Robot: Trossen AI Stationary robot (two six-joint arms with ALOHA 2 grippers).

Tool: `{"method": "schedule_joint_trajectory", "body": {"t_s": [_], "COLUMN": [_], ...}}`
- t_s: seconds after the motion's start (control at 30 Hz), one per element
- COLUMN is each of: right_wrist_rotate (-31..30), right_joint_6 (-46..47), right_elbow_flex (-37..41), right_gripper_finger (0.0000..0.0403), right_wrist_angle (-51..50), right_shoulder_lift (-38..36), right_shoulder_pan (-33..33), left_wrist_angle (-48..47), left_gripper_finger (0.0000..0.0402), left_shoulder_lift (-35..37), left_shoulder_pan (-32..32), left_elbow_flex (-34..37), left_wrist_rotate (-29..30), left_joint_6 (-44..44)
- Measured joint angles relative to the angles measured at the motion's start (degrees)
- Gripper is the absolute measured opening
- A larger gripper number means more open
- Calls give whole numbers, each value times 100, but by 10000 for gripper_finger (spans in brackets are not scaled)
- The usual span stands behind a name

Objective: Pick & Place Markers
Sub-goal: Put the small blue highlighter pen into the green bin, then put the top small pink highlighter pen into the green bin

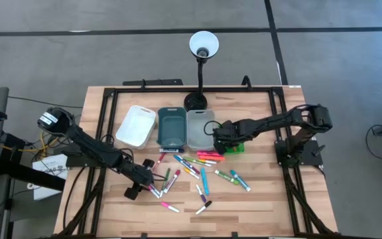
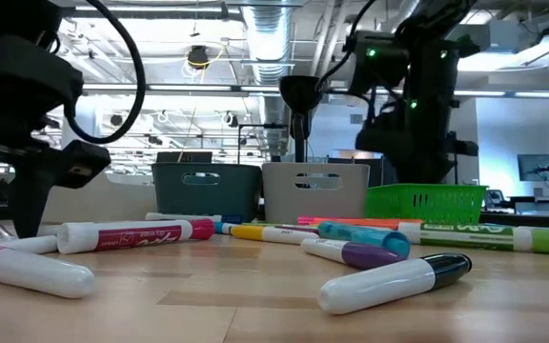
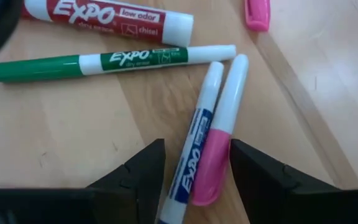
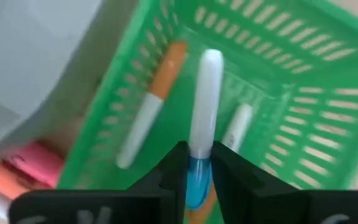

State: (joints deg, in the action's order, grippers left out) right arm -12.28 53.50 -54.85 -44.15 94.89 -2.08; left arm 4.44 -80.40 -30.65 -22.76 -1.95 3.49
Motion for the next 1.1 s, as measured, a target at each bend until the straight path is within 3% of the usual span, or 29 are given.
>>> {"method": "schedule_joint_trajectory", "body": {"t_s": [0.3,0.47,0.77,0.97,1.1], "right_wrist_rotate": [14,16,33,33,40], "right_joint_6": [-259,-293,-293,-293,-293], "right_elbow_flex": [7,7,7,4,1], "right_gripper_finger": [146,173,180,173,169], "right_wrist_angle": [74,93,131,139,133], "right_shoulder_lift": [-13,-13,-15,-15,-15], "right_shoulder_pan": [-31,-20,-20,-20,-20], "left_wrist_angle": [75,110,310,348,349], "left_gripper_finger": [160,150,149,147,126], "left_shoulder_lift": [692,633,-234,-300,-299], "left_shoulder_pan": [-181,-440,-531,-532,-538], "left_elbow_flex": [4,4,-11,-11,-11], "left_wrist_rotate": [228,268,537,645,705], "left_joint_6": [22,-159,-156,-153,-149]}}
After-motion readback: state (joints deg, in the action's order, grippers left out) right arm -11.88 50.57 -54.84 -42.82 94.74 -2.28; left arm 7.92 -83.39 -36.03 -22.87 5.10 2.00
